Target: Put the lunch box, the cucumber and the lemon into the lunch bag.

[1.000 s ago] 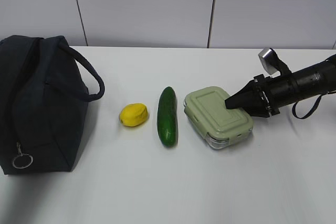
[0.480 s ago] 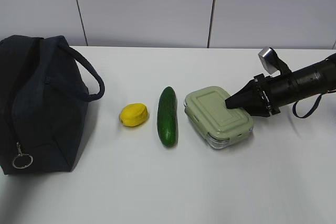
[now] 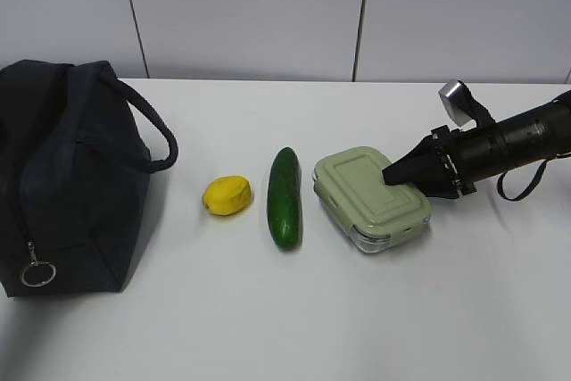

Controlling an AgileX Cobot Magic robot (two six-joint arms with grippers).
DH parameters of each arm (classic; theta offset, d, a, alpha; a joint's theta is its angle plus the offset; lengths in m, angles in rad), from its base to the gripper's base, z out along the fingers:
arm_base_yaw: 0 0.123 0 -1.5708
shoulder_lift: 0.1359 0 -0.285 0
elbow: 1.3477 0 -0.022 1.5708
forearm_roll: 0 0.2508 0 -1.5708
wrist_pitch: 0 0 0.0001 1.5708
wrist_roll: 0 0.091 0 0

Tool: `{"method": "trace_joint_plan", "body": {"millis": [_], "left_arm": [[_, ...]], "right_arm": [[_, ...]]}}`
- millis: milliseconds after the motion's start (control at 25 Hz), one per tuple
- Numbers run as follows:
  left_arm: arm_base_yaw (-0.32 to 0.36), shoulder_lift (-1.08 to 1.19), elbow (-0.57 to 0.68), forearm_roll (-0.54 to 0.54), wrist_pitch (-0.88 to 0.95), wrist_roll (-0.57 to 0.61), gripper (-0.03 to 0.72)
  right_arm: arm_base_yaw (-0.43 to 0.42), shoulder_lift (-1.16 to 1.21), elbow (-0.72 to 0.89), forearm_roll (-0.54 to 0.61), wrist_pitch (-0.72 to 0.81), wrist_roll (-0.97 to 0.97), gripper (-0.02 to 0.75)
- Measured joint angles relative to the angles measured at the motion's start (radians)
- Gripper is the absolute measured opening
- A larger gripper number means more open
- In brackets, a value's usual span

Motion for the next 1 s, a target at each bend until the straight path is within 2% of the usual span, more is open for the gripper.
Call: {"method": "trace_joint_plan", "body": {"millis": [200, 320, 440, 560, 640, 1000], "left_arm": [[0.0, 0.043, 0.0, 0.002, -0.004, 0.0, 0.442], [0.0, 0.05, 0.0, 0.01, -0.013, 0.001, 0.403], [0.0, 0.05, 0.0, 0.031, -0.015, 0.001, 0.268], [0.0, 0.05, 0.0, 0.044, -0.021, 0.002, 0.097], [0.0, 0.05, 0.0, 0.047, -0.027, 0.004, 0.028], [-0.002, 0.05, -0.097, 0.052, -0.014, 0.008, 0.008]], "right_arm": [[0.0, 0.0, 0.0, 0.0, 0.0, 0.001, 0.377], [0.0, 0.0, 0.0, 0.0, 0.0, 0.003, 0.377], [0.0, 0.0, 0.0, 0.0, 0.0, 0.006, 0.377], [0.0, 0.0, 0.0, 0.0, 0.0, 0.01, 0.377], [0.0, 0.0, 0.0, 0.0, 0.0, 0.012, 0.377], [0.0, 0.0, 0.0, -0.002, 0.0, 0.028, 0.374]]}}
